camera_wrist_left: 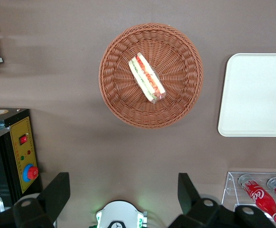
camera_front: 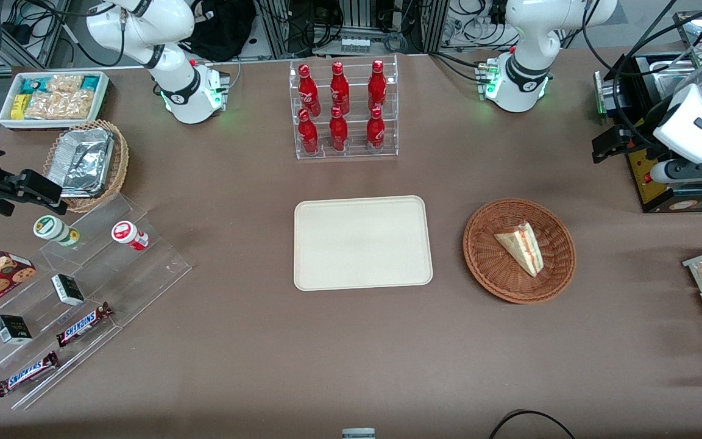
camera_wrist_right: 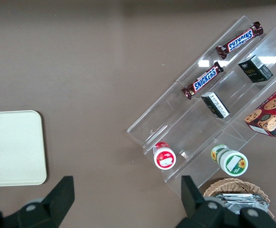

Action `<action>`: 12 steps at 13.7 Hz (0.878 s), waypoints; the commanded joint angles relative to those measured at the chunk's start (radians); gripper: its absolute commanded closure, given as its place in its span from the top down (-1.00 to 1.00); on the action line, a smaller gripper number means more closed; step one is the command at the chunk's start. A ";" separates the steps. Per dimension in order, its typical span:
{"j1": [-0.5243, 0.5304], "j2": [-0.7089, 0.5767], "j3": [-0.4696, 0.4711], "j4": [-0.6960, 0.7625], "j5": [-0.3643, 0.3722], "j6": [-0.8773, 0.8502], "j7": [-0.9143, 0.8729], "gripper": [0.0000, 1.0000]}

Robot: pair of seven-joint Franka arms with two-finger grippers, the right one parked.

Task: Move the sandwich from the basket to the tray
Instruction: 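Move the left gripper over the wrapped sandwich in the wicker basket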

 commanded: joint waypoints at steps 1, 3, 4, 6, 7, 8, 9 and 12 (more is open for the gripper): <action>0.006 0.001 -0.011 0.001 0.008 0.001 0.005 1.00; 0.006 0.020 -0.012 0.001 0.007 0.007 0.000 1.00; 0.006 0.041 -0.012 0.001 0.007 0.003 0.000 1.00; 0.006 0.052 -0.012 -0.043 0.007 0.021 0.003 1.00; 0.006 0.055 -0.012 -0.075 0.005 0.050 0.003 1.00; 0.005 0.055 -0.012 -0.111 0.007 0.087 0.003 1.00; 0.003 0.055 -0.012 -0.152 0.007 0.128 0.003 1.00; 0.000 0.053 -0.014 -0.273 0.010 0.260 0.002 1.00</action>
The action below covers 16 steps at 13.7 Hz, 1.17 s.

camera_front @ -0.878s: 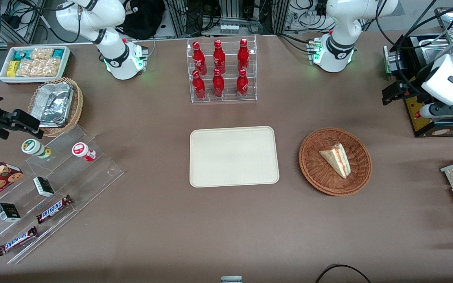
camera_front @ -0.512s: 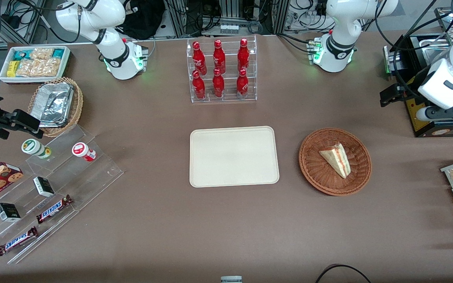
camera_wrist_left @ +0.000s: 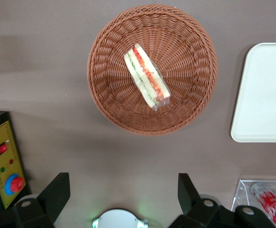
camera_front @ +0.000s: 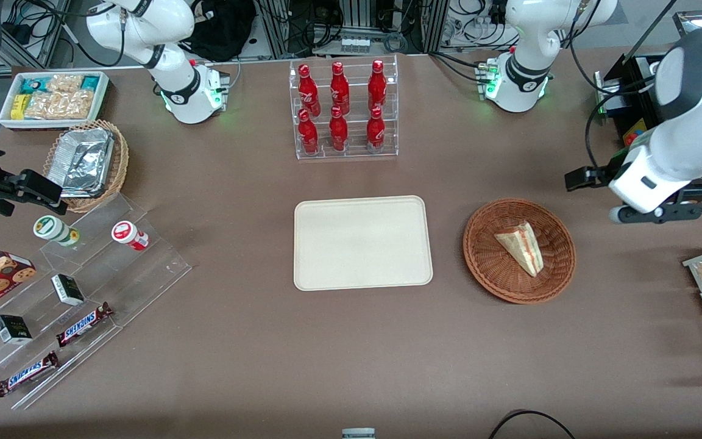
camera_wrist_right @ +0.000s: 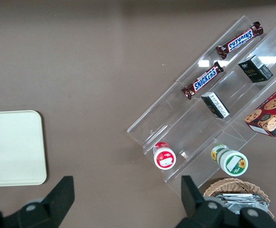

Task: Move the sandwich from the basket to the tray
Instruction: 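Move the left gripper over the wrapped sandwich in the wicker basket, then lower the left gripper and close it on the wrapped sandwich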

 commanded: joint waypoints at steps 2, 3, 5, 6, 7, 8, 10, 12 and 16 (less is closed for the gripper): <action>-0.005 -0.031 -0.008 -0.176 0.010 0.186 -0.007 1.00; -0.014 -0.031 -0.007 -0.212 0.010 0.231 -0.007 1.00; -0.017 -0.023 -0.008 -0.264 0.011 0.312 -0.008 1.00; -0.019 -0.022 -0.008 -0.296 0.011 0.359 -0.010 1.00; -0.025 -0.023 -0.008 -0.331 0.010 0.415 -0.014 1.00; -0.026 -0.025 -0.008 -0.364 0.011 0.462 -0.034 1.00; -0.035 -0.025 -0.008 -0.407 0.011 0.531 -0.094 1.00; -0.052 -0.028 -0.008 -0.445 0.011 0.594 -0.201 1.00; -0.052 -0.022 -0.008 -0.458 0.011 0.628 -0.431 1.00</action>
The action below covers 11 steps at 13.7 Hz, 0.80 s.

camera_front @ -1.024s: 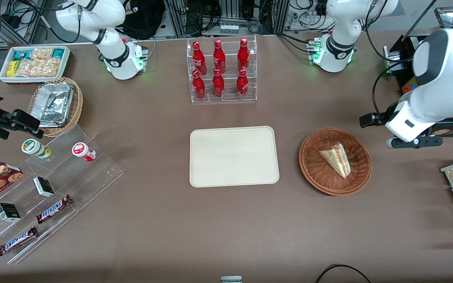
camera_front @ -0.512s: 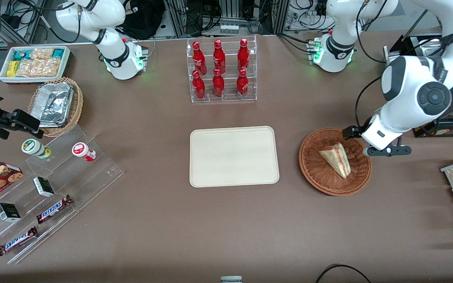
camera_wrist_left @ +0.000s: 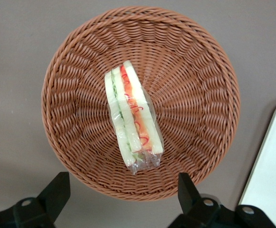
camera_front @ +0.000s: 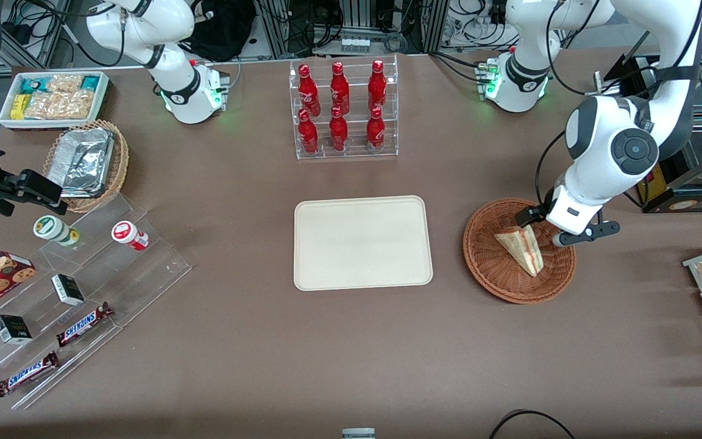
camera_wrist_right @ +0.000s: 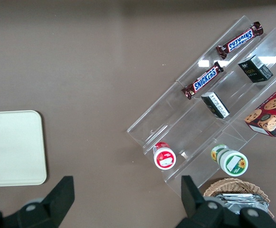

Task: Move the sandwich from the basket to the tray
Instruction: 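Lower the left gripper and close it on the wrapped sandwich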

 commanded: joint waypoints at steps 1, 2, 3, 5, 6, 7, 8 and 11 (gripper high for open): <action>-0.005 -0.013 0.002 -0.026 0.011 0.047 -0.209 1.00; -0.006 0.001 0.002 -0.024 0.011 0.058 -0.278 1.00; -0.006 0.007 0.002 -0.026 0.011 0.060 -0.303 1.00; -0.005 0.018 0.002 -0.029 0.011 0.062 -0.322 1.00; -0.005 0.032 0.002 -0.031 0.011 0.065 -0.354 1.00; -0.005 0.044 0.002 -0.031 0.011 0.080 -0.394 1.00; -0.006 0.056 0.002 -0.031 0.011 0.091 -0.421 1.00; -0.014 0.090 0.002 -0.031 0.011 0.118 -0.429 1.00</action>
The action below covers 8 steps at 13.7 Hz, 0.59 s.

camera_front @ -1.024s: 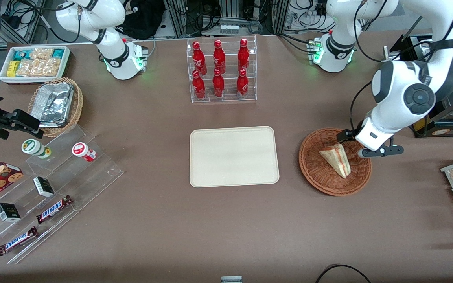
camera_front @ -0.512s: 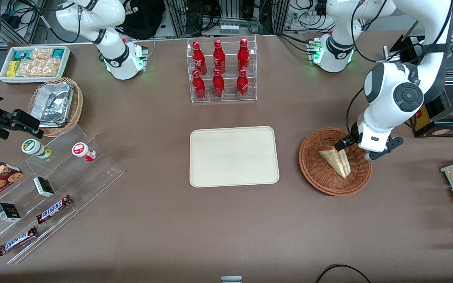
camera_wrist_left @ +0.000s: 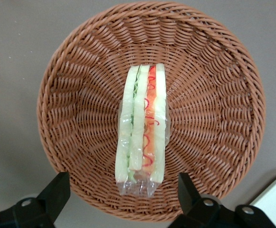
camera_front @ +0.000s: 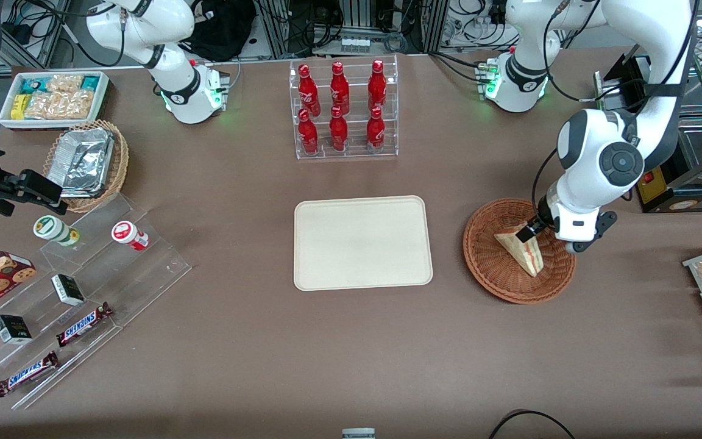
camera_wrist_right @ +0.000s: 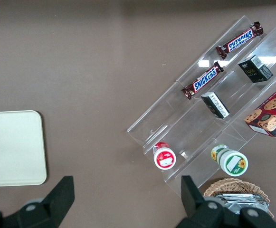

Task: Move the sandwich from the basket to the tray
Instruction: 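Lower the left gripper and close it on the wrapped sandwich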

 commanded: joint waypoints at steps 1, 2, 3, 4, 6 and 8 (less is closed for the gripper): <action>-0.012 0.027 0.000 -0.009 0.011 0.049 -0.038 1.00; -0.013 0.039 0.000 -0.009 0.011 0.065 -0.038 1.00; -0.024 0.051 0.002 -0.010 0.011 0.076 -0.039 1.00; -0.025 0.064 0.002 -0.010 0.011 0.084 -0.039 1.00; -0.024 0.081 0.002 -0.019 0.011 0.116 -0.039 1.00; -0.024 0.099 0.002 -0.030 0.011 0.145 -0.039 1.00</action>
